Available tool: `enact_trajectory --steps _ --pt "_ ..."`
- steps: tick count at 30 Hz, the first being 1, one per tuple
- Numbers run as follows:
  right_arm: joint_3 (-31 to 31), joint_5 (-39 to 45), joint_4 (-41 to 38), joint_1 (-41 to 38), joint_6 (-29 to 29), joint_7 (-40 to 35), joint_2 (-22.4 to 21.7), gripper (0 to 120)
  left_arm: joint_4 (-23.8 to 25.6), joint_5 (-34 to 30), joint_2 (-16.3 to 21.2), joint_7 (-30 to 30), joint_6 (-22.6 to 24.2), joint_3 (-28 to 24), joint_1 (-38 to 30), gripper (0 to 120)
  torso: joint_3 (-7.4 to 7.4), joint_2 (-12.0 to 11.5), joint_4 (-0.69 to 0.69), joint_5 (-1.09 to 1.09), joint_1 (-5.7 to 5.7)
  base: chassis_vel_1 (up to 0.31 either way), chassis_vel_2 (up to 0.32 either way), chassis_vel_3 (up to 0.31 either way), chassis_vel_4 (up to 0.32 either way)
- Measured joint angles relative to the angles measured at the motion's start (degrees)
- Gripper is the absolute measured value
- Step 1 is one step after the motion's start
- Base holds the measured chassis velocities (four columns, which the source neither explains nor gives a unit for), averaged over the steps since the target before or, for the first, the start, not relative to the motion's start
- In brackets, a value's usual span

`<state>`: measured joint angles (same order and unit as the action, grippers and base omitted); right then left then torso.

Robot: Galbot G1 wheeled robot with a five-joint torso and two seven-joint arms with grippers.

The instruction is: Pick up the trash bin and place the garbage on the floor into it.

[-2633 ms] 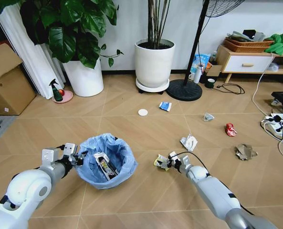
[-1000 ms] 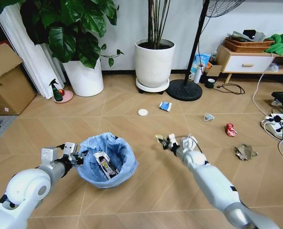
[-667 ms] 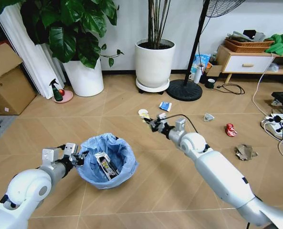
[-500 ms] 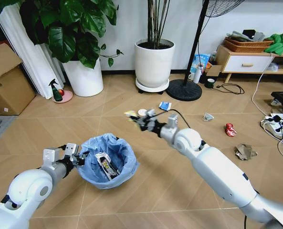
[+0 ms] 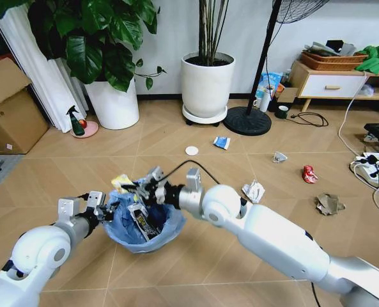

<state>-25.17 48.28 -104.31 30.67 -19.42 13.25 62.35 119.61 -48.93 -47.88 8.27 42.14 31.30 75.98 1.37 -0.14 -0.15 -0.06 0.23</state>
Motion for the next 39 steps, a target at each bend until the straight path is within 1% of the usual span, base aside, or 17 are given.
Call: enact_trajectory --steps 3,4,5,8,9,11,12,14,15,16,19,20,23,24,27,28,39 --pt "-0.43 -0.37 -0.11 0.48 -0.24 -0.57 -0.15 16 -0.02 -0.1 -0.03 -0.07 0.0 0.03 -0.19 0 0.0 0.0 0.01 0.0 0.0 0.0 0.0 0.0 0.0" --pt "-0.43 -0.37 -0.11 0.48 -0.24 -0.57 -0.15 16 -0.02 -0.1 -0.03 -0.07 0.0 0.03 -0.19 0 0.0 0.0 0.01 0.0 0.0 0.0 0.0 0.0 0.0" --pt "-0.64 -0.58 -0.11 0.5 -0.25 -0.63 -0.1 20 -0.07 -0.11 -0.05 -0.08 0.0 0.03 -0.25 0 0.0 0.0 0.01 0.0 0.0 0.0 0.0 0.0 0.0" --pt "-0.89 -1.1 0.33 0.57 -0.01 -0.84 0.26 36 -0.19 -0.12 -0.09 -0.16 0.0 0.02 -0.34 0 0.0 0.0 0.02 0.0 0.0 0.0 0.0 0.0 0.0" --pt "-0.89 -1.1 0.33 0.57 -0.01 -0.84 0.26 36 -0.19 -0.12 -0.09 -0.16 0.0 0.02 -0.34 0 0.0 0.0 0.02 0.0 0.0 0.0 0.0 0.0 0.0" --pt "-0.88 -1.22 0.45 0.64 0.14 -0.88 0.15 45 -0.2 -0.12 -0.1 -0.2 0.0 0.02 -0.33 0 0.0 0.0 0.02 0.0 0.0 0.0 0.0 0.0 0.0" --pt "-0.88 -1.22 0.45 0.64 0.14 -0.88 0.15 45 -0.2 -0.12 -0.1 -0.2 0.0 0.02 -0.33 0 0.0 0.0 0.02 0.0 0.0 0.0 0.0 0.0 0.0" --pt "-0.78 -1.29 0.58 0.73 0.52 -0.97 -0.16 57 -0.21 -0.12 -0.13 -0.22 0.0 0.01 -0.33 0 0.0 0.0 0.02 0.0 0.0 0.0 0.0 0.0 0.0" --pt "-0.74 -1.39 0.62 0.77 0.68 -0.98 -0.26 60 -0.22 -0.12 -0.14 -0.23 0.0 -0.01 -0.37 0 0.0 0.0 0.02 0.0 0.0 0.0 0.0 0.0 0.0" --pt "-0.74 -1.39 0.62 0.77 0.68 -0.98 -0.26 60 -0.22 -0.12 -0.14 -0.23 0.0 -0.01 -0.37 0 0.0 0.0 0.02 0.0 0.0 0.0 0.0 0.0 0.0" --pt "-0.36 -1.48 0.51 0.94 0.86 -1.07 -0.64 74 -0.22 -0.14 -0.15 -0.24 0.0 -0.09 -0.58 0 0.0 0.0 0.02 0.01 0.0 0.0 0.0 0.0 0.0" --pt "-0.36 -1.48 0.51 0.94 0.86 -1.07 -0.64 74 -0.22 -0.14 -0.15 -0.24 0.0 -0.09 -0.58 0 0.0 0.0 0.02 0.01 0.0 0.0 0.0 0.0 0.0" --pt "0.3 -1.66 -0.03 1.17 1.01 -1.43 -1.16 91 -0.22 -0.15 -0.2 -0.24 0.0 -0.12 -0.67 0 0.0 0.0 0.02 0.01 0.0 0.0 0.0 0.0 0.0" --pt "0.3 -1.66 -0.03 1.17 1.01 -1.43 -1.16 91 -0.22 -0.15 -0.2 -0.24 0.0 -0.12 -0.67 0 0.0 0.0 0.02 0.01 0.0 0.0 0.0 0.0 0.0" --pt "2.43 -1.65 -0.91 1.76 1.02 -2.64 -1.41 99 -0.22 -0.15 -0.36 -0.24 0.0 -0.11 -0.49 0 0.0 0.0 0.02 0.01 0.0 0.0 0.0 0.0 0.0" --pt "2.43 -1.65 -0.91 1.76 1.02 -2.64 -1.41 99 -0.22 -0.15 -0.36 -0.24 0.0 -0.11 -0.49 0 0.0 0.0 0.02 0.01 0.0 0.0 0.0 0.0 0.0" --pt "16.0 -2.07 -2.58 8.0 0.12 -7.91 -5.6 100 0.12 0.05 -0.83 -0.24 0.0 0.17 0.14 0 0.0 0.0 0.02 0.02 0.0 0.0 0.0 0.0 0.0"
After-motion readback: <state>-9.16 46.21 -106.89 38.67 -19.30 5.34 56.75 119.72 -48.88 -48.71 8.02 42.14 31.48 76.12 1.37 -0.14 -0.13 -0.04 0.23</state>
